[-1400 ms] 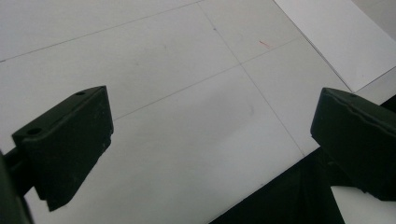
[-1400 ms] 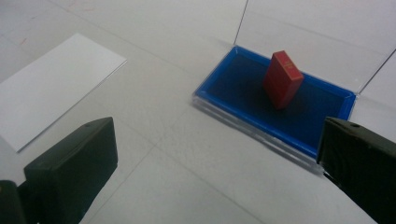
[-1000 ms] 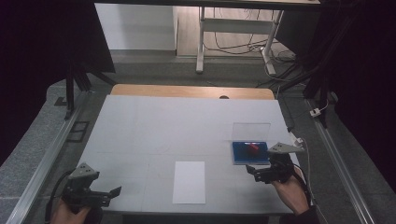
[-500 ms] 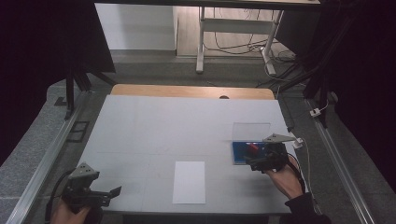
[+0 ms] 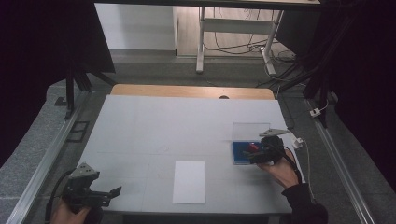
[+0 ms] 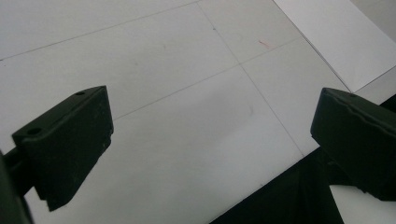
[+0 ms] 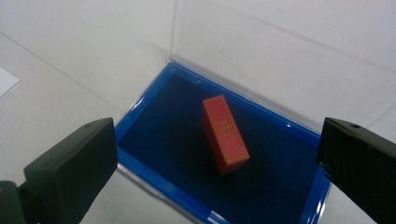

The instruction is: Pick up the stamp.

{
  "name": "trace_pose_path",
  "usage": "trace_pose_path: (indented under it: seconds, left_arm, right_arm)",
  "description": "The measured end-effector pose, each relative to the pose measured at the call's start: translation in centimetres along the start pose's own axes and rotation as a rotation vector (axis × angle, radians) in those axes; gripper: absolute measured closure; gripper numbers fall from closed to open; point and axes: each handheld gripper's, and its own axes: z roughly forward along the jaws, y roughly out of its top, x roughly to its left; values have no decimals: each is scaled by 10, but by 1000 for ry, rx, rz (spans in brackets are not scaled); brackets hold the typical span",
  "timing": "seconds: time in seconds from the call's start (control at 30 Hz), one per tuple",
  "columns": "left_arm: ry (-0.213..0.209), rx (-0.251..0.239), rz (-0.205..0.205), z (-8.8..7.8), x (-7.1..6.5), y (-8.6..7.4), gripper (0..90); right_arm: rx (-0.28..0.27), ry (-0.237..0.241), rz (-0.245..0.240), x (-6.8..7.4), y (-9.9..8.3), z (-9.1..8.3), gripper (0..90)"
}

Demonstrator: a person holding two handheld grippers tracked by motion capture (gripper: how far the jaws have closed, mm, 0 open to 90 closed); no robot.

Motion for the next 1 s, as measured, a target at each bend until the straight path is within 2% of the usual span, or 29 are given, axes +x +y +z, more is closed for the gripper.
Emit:
trace_pose_path:
  seconds: [0.17,0.2,0.37,0.4,0.47,0.5,0.6,0.63,0.67,0.8,0.87,1.0]
  left_arm:
    - [-2,2,0,0,0,0,1]
    - [-1,3,0,0,0,0,1]
    - [-2,3,1,0,0,0,1]
    - [-2,3,2,0,0,0,1]
    - [-2,4,3,0,0,0,1]
    - [-2,4,3,1,0,0,1]
    - [-3,5,3,1,0,0,1]
    - [-2,6,3,1,0,0,1]
    - [-2,6,3,1,0,0,1]
    - [-2,6,3,1,0,0,1]
    - [-1,7,5,1,0,0,1]
    - [0,9,6,1,-1,0,1]
  right_arm:
    - [15,10,-14,-5,1,5,16]
    - [10,26,-16,-7,1,4,65]
    - [-5,42,-16,-11,3,0,197]
    - [-9,63,-27,-13,3,-1,308]
    - [3,86,-36,-15,4,-1,411]
    - [3,86,-36,-15,4,-1,411]
    - [21,105,-66,-18,4,-1,549]
    - [21,105,-66,-18,4,-1,549]
    - [20,114,-77,-19,5,-1,596]
    - [22,118,-84,-19,5,-2,654]
    - [24,121,-101,-19,6,-2,727]
    - [32,120,-117,-18,6,-1,790]
